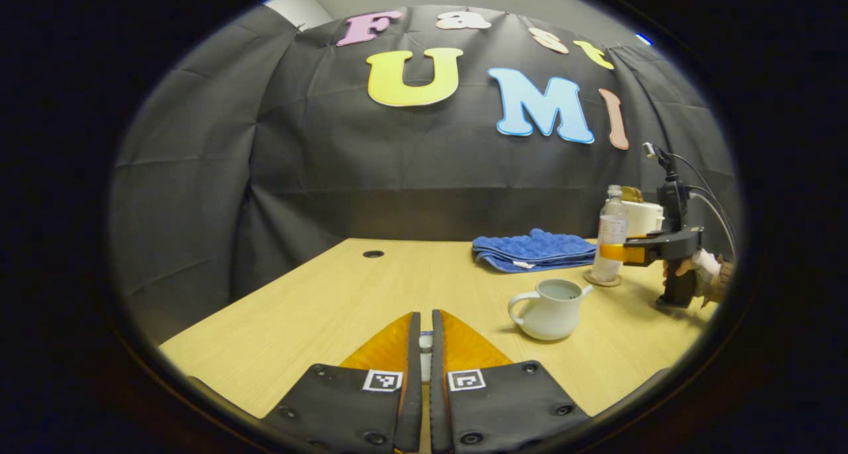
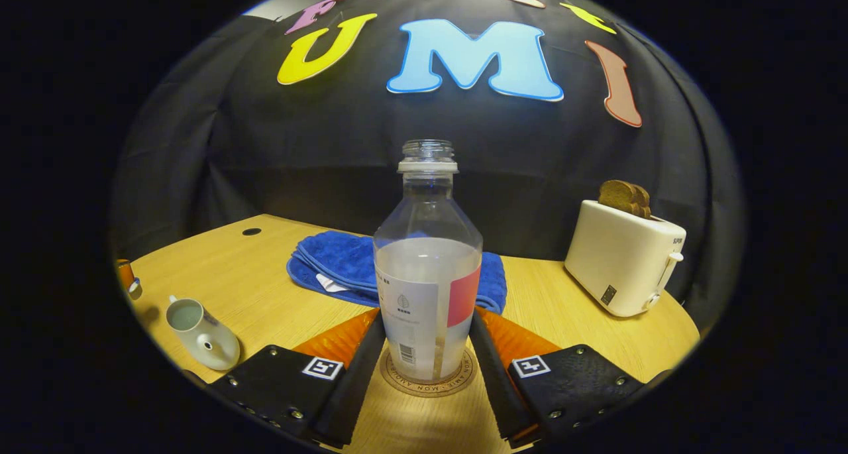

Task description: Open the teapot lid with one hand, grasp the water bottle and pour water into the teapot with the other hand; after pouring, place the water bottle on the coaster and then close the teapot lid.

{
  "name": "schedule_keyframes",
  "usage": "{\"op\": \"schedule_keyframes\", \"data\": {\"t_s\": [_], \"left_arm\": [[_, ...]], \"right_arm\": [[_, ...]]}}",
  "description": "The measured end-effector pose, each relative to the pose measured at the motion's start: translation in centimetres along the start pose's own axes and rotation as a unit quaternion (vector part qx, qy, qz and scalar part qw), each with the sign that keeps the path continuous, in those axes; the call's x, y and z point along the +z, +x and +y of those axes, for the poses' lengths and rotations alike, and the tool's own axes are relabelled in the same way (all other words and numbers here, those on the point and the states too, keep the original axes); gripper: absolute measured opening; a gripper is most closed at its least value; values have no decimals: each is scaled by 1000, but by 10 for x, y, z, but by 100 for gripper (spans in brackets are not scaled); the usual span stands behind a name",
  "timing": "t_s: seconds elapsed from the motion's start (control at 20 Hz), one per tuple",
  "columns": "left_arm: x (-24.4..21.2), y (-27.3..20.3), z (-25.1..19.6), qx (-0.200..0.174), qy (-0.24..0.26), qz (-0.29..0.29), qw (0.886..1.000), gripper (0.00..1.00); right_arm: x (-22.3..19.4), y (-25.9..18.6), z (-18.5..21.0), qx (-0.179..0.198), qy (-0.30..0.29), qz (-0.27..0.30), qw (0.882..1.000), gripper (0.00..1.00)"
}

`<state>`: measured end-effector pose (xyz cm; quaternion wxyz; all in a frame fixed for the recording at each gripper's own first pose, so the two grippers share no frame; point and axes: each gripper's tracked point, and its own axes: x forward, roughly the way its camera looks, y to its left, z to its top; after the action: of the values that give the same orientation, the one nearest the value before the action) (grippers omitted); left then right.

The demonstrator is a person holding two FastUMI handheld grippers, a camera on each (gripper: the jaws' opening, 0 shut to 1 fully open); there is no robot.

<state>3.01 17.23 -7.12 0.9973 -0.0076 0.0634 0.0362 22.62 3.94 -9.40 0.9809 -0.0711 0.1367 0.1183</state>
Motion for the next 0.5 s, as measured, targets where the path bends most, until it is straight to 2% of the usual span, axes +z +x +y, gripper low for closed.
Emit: {"op": "schedule_keyframes", "data": {"t_s": [0.2, 0.3, 0.35, 0.5], "left_arm": [[0, 1, 0, 3, 3, -3, 1000, 12], [1, 1, -1, 4, 9, -4, 1000, 12], [1, 1, -2, 4, 11, -4, 1000, 12], [1, 6, -7, 1, 11, -1, 1000, 12]], "right_arm": [[-3, 1, -2, -2, 4, 1, 1000, 79], [3, -4, -8, -11, 0, -13, 1000, 88], [5, -7, -10, -15, 0, -20, 1000, 99], [8, -19, -15, -18, 11, -31, 999, 98]]}}
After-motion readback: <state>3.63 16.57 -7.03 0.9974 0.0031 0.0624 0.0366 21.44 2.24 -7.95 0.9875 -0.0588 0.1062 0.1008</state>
